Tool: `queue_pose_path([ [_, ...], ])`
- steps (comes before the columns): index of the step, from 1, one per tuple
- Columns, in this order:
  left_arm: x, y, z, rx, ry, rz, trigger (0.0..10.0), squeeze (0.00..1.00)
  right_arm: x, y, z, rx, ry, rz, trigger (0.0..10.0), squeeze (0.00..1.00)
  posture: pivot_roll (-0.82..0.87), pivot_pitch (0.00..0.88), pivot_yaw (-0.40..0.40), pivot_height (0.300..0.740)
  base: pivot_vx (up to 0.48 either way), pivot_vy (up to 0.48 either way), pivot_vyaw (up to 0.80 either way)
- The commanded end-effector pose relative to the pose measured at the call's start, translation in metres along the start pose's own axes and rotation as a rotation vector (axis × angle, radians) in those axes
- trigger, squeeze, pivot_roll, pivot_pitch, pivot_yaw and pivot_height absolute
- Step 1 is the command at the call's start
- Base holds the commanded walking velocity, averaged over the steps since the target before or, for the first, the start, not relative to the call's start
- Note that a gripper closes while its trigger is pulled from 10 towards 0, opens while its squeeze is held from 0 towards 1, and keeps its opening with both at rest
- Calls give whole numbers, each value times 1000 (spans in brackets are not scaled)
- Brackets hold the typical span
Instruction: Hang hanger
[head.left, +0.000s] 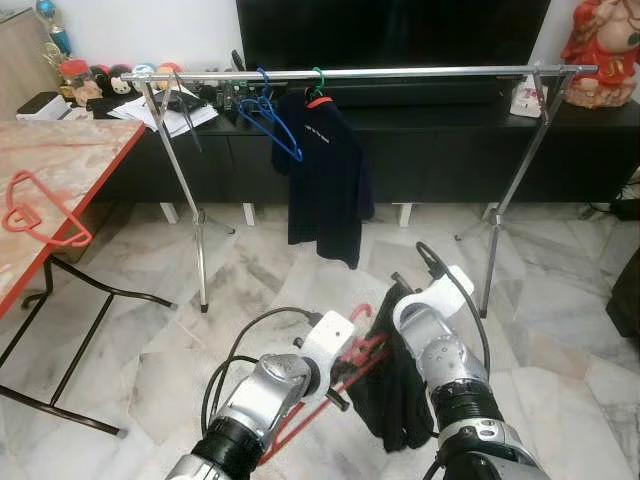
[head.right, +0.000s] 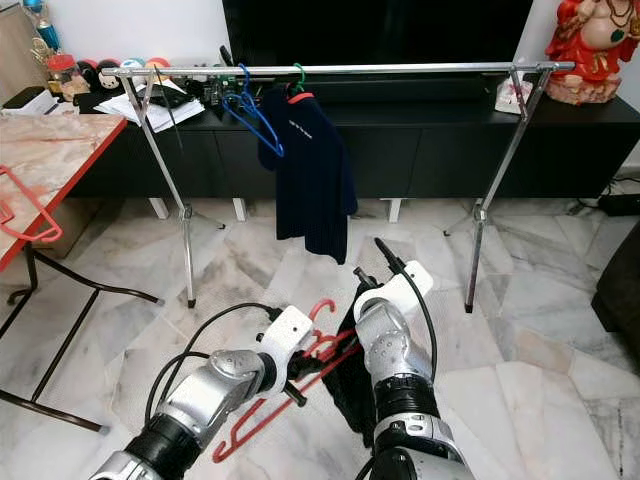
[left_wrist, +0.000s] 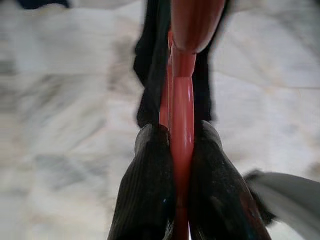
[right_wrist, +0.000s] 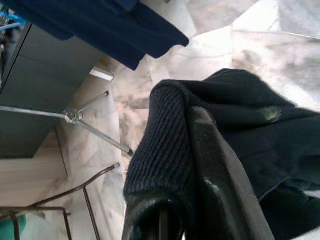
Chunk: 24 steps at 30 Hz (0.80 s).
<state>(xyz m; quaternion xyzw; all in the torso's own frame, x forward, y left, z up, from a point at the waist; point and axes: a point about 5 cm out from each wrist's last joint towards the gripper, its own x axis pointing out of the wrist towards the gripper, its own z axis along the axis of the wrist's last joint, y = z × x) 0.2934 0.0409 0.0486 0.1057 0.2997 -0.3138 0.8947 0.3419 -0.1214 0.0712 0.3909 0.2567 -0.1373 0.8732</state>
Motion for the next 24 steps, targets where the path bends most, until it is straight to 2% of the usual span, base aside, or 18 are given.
queue_pose_path([
  [1, -1, 18, 4, -13, -15, 126, 10000, 0, -5, 10, -19, 54, 29, 13, 10000, 0, -104, 0, 26, 740, 0, 0, 0],
  [3, -3, 25, 6, -26, -27, 163, 10000, 0, -5, 7, -18, 52, 24, -3, 10000, 0, -104, 0, 26, 740, 0, 0, 0],
  [7, -4, 27, 8, -35, -51, 151, 10000, 0, -5, 4, -19, 25, 33, -7, 10000, 0, -102, 0, 25, 740, 0, 0, 0],
  [9, -3, 22, 10, -42, -72, 100, 10000, 0, -5, 5, -22, 11, 46, 4, 10000, 0, -102, 0, 25, 740, 0, 0, 0],
  [14, -2, 0, 9, -33, -72, -81, 10000, 0, -7, 13, -28, -159, 54, 93, 10000, 0, -100, 0, 23, 740, 0, 0, 0],
  [18, -4, -15, 6, -6, -52, -203, 10000, 0, -5, 15, -21, -206, 10, 78, 10000, 0, -101, 0, 23, 740, 0, 0, 0],
  [21, -4, -19, 6, 4, -55, -232, 10000, 0, -4, 14, -19, -200, 11, 79, 10000, 0, -102, 0, 22, 740, 0, 0, 0],
  [23, -3, -17, 8, 3, -68, -203, 10000, 0, -4, 14, -19, -196, 12, 80, 10000, 0, -102, 0, 22, 740, 0, 0, 0],
  [24, 0, -11, 11, -25, -76, -140, 10000, 0, -5, 15, -20, -183, 16, 84, 10000, 0, -104, 0, 23, 740, 0, 0, 0],
])
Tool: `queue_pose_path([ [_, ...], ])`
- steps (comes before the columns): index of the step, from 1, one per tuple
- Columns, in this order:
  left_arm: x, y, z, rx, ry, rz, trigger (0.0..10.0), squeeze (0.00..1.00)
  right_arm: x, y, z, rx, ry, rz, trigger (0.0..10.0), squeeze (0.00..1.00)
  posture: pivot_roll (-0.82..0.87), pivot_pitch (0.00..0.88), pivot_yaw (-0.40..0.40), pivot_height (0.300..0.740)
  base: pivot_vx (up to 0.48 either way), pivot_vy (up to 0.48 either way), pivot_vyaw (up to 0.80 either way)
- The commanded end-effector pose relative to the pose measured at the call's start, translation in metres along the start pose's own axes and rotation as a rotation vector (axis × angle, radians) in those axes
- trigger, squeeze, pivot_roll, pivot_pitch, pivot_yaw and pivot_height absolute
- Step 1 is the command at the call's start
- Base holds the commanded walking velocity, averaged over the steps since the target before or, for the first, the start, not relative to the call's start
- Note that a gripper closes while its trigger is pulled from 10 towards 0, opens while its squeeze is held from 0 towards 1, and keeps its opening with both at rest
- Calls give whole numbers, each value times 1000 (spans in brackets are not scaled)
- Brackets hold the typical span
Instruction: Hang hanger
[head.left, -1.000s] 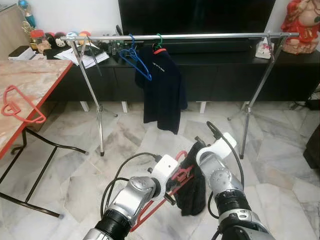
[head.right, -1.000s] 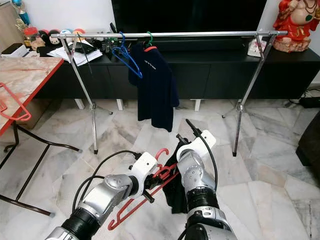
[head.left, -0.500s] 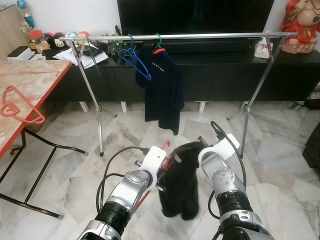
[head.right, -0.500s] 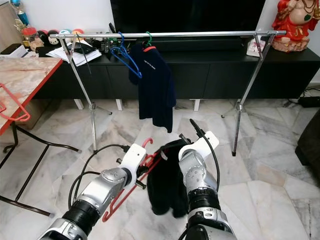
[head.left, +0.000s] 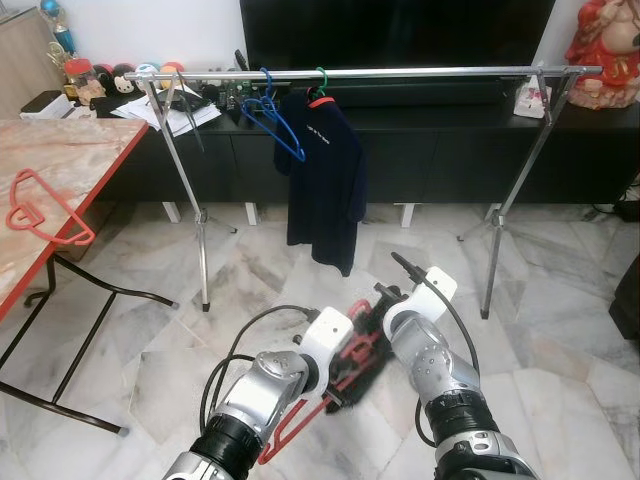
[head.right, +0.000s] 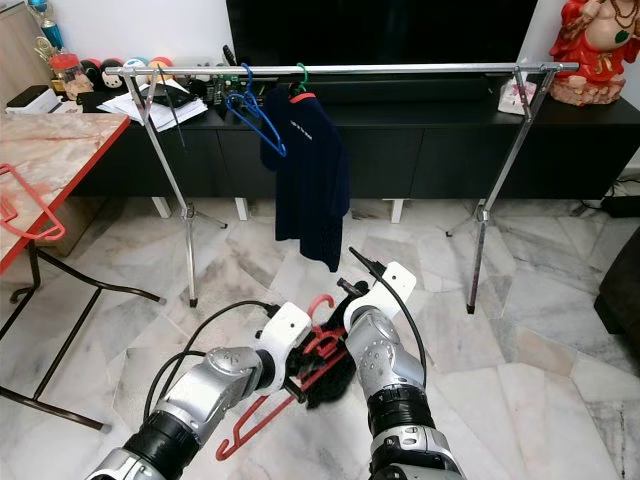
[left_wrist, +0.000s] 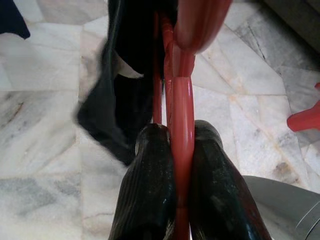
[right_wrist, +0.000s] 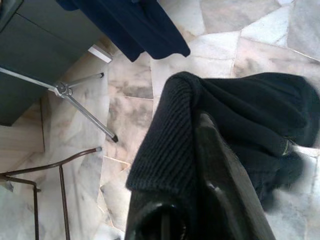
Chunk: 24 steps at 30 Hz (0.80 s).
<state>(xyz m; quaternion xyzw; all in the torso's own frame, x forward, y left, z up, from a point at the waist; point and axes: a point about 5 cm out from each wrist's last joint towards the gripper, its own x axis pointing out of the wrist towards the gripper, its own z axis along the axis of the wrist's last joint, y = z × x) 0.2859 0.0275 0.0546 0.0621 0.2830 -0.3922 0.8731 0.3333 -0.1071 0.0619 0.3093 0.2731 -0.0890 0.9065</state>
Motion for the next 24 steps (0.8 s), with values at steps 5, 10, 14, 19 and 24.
queue_pose_path([
  [5, 1, 0, 8, -19, -22, -28, 10000, 0, -4, 16, -5, 33, 6, 52, 10000, 0, -105, 0, 22, 740, 0, 0, 0],
  [10, -5, -16, 9, -21, -37, -194, 10000, 0, -3, 11, -3, 15, -11, 39, 10000, 0, -102, 0, 25, 740, 0, 0, 0],
  [14, -6, -14, 1, 7, -12, -174, 10000, 0, -1, -2, 17, -104, -95, -4, 10000, 0, -100, 0, 25, 740, 0, 0, 0],
  [19, -5, -8, -1, -3, -5, -121, 10000, 0, -1, -9, 26, -79, -108, -24, 10000, 0, -106, 0, 23, 740, 0, 0, 0],
  [24, -3, 10, 6, -42, -37, 56, 10000, 0, -4, -7, 22, -17, -86, -9, 10000, 0, -109, 0, 21, 740, 0, 0, 0],
])
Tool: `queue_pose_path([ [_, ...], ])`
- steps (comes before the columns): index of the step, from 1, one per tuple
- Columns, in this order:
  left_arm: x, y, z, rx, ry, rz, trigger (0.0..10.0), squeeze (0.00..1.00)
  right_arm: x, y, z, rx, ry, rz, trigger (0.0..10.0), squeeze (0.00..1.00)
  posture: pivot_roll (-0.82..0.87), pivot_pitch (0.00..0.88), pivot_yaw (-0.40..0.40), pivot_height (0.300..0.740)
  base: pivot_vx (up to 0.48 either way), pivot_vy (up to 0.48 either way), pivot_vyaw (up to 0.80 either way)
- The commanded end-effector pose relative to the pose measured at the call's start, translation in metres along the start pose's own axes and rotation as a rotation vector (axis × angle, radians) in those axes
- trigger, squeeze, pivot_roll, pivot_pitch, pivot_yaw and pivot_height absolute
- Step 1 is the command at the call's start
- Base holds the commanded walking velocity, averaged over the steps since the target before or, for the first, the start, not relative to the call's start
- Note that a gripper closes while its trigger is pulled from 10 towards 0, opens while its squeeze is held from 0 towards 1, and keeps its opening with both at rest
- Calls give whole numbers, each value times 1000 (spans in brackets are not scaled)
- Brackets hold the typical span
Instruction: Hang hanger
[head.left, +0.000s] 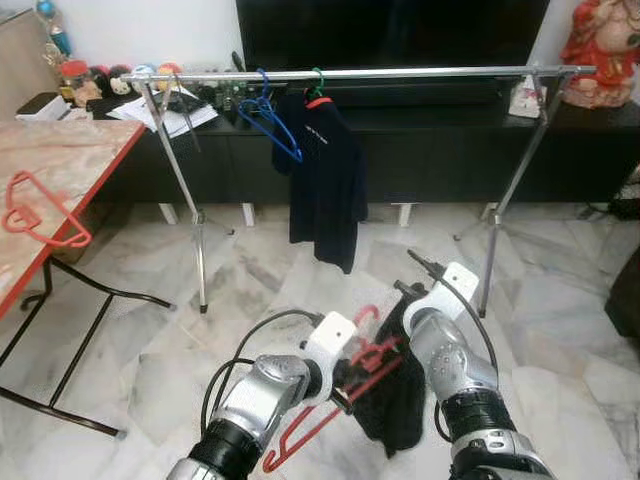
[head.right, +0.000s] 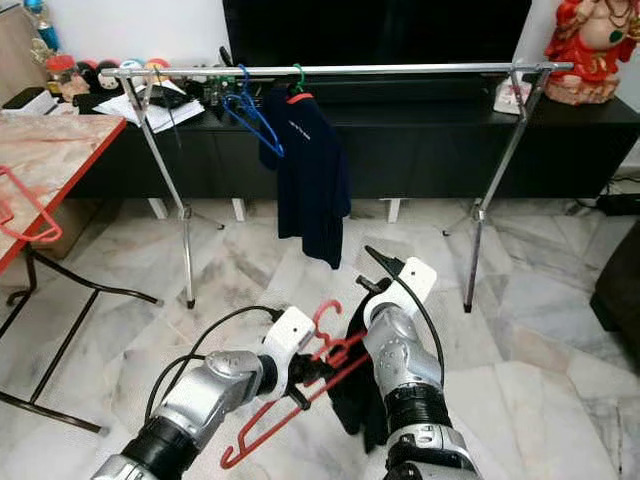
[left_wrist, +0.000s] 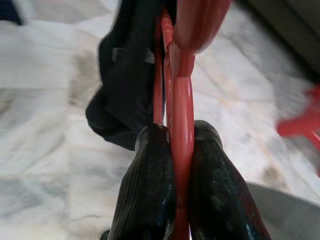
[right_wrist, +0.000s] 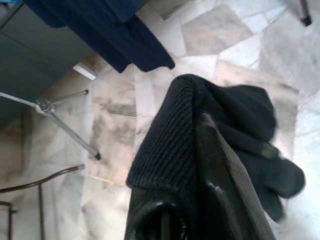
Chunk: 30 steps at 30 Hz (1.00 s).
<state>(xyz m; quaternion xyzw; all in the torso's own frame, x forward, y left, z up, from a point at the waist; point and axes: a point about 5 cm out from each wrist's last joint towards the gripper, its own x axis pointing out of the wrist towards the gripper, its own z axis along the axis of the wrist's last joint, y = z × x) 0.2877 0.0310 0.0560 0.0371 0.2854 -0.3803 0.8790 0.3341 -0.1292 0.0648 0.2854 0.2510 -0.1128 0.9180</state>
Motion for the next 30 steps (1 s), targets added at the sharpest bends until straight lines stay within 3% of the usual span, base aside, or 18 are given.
queue_pose_path([
  [1, -1, 10, 7, -1, -33, 73, 10000, 0, -4, 10, 3, 32, -10, 39, 10000, 0, -108, 0, 21, 740, 0, 0, 0],
  [7, -2, 13, 11, -22, -55, 64, 10000, 0, -8, 13, -9, 44, 30, 79, 10000, 0, -111, 0, 19, 740, 0, 0, 0],
  [13, 1, 1, 8, -8, -42, -41, 10000, 0, -11, 18, -10, -46, 36, 153, 10000, 0, -114, 0, 20, 740, 0, 0, 0],
  [20, 1, -8, 3, 15, -7, -109, 10000, 0, -7, 27, 9, -291, -29, 255, 10000, 0, -111, 0, 18, 740, 0, 0, 0],
  [24, 1, -7, 3, 24, -7, -103, 10000, 0, -5, 26, 15, -233, -22, 244, 10000, 0, -111, 0, 18, 740, 0, 0, 0],
  [29, 2, -2, 5, -10, -32, -52, 10000, 0, -7, 29, 12, -230, -12, 281, 10000, 0, -111, 0, 16, 740, 0, 0, 0],
  [30, 2, 4, 10, -34, -68, -5, 10000, 0, -11, 31, 2, -191, 21, 305, 10000, 0, -112, 0, 17, 740, 0, 0, 0],
])
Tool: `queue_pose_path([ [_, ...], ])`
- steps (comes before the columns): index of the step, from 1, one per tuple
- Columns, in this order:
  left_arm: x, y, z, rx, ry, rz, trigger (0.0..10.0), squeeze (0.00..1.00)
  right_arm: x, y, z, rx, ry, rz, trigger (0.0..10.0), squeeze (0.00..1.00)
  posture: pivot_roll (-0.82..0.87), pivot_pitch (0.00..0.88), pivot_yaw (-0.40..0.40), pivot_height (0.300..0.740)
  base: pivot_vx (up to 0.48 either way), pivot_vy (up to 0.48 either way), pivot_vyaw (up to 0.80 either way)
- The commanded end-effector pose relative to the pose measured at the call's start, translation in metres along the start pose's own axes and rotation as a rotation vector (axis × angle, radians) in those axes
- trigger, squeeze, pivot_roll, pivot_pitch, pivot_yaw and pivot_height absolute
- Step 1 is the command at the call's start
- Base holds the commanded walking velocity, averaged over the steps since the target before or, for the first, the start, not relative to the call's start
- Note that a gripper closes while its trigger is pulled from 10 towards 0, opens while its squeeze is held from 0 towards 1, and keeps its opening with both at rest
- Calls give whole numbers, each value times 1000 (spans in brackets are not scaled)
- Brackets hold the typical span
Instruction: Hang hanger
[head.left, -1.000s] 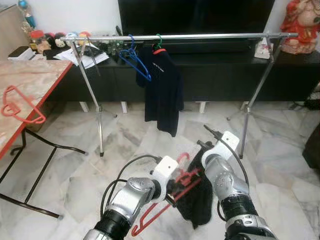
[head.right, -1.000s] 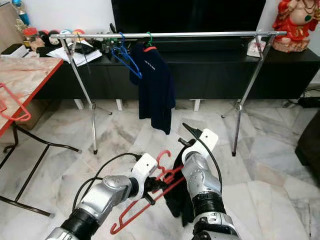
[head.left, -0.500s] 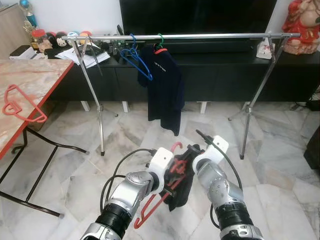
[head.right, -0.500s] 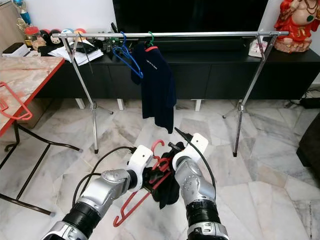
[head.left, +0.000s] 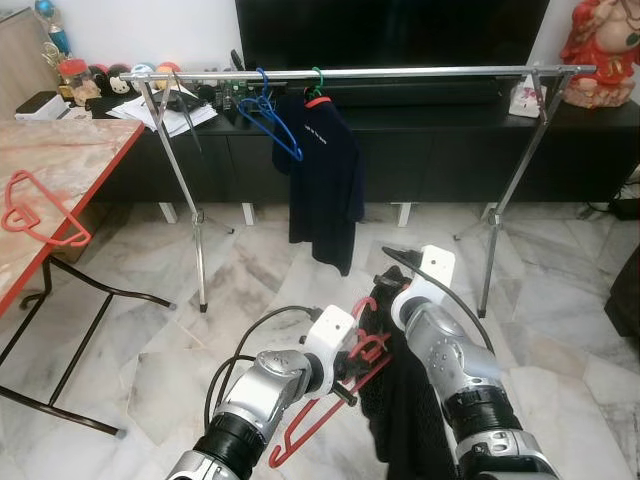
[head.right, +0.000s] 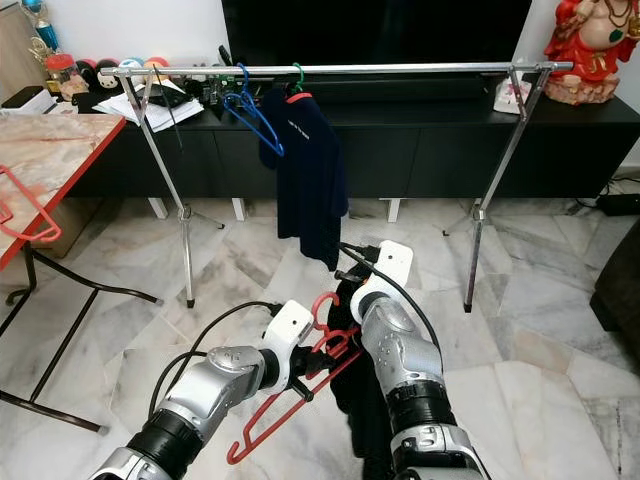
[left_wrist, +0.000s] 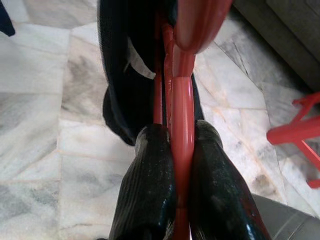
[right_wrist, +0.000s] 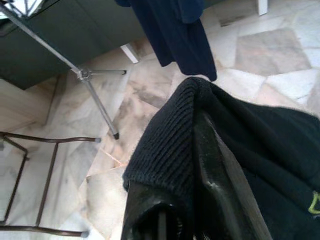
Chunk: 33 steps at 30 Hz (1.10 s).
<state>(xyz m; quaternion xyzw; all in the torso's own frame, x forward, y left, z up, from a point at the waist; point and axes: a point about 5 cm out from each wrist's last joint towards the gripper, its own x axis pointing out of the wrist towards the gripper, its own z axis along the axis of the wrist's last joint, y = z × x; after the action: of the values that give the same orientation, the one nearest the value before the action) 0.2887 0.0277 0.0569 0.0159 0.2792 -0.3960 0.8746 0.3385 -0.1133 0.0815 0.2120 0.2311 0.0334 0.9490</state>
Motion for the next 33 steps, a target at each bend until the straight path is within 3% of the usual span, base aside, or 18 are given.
queue_pose_path([
  [1, -1, 8, 10, -18, -59, 53, 10000, 0, -4, 12, -4, 48, 7, 65, 10000, 0, -112, 0, 17, 740, 0, 0, 0],
  [7, -2, 9, 21, -87, -153, 48, 10000, 0, -10, 18, -19, 82, 57, 114, 10000, 0, -115, 0, 15, 740, 0, 0, 0],
  [13, 0, 0, 20, -114, -157, -14, 10000, 0, -16, 22, -22, -82, 59, 194, 10000, 0, -119, 0, 12, 740, 0, 0, 0],
  [18, 2, 6, 19, -131, -169, 54, 10000, 0, -16, 21, -14, -176, 36, 200, 10000, 0, -119, 0, 10, 740, 0, 0, 0],
  [21, 1, 12, 23, -144, -189, 93, 10000, 0, -12, 7, -1, -315, -23, 75, 10000, 0, -118, 0, 10, 740, 0, 0, 0],
  [23, 1, 12, 23, -146, -191, 96, 10000, 0, -12, 5, 1, -320, -30, 67, 10000, 0, -118, 0, 10, 740, 0, 0, 0],
  [24, 1, 13, 23, -150, -191, 97, 10000, 0, -13, -3, 10, -363, -61, 27, 10000, 0, -119, 0, 10, 740, 0, 0, 0],
  [25, 1, 13, 23, -150, -191, 97, 10000, 0, -13, -3, 10, -363, -61, 27, 10000, 0, -119, 0, 10, 740, 0, 0, 0],
  [33, 3, 2, 18, -157, -170, -3, 10000, 0, -17, -28, 32, -638, -80, 9, 10000, 0, -123, 0, 12, 740, 0, 0, 0],
])
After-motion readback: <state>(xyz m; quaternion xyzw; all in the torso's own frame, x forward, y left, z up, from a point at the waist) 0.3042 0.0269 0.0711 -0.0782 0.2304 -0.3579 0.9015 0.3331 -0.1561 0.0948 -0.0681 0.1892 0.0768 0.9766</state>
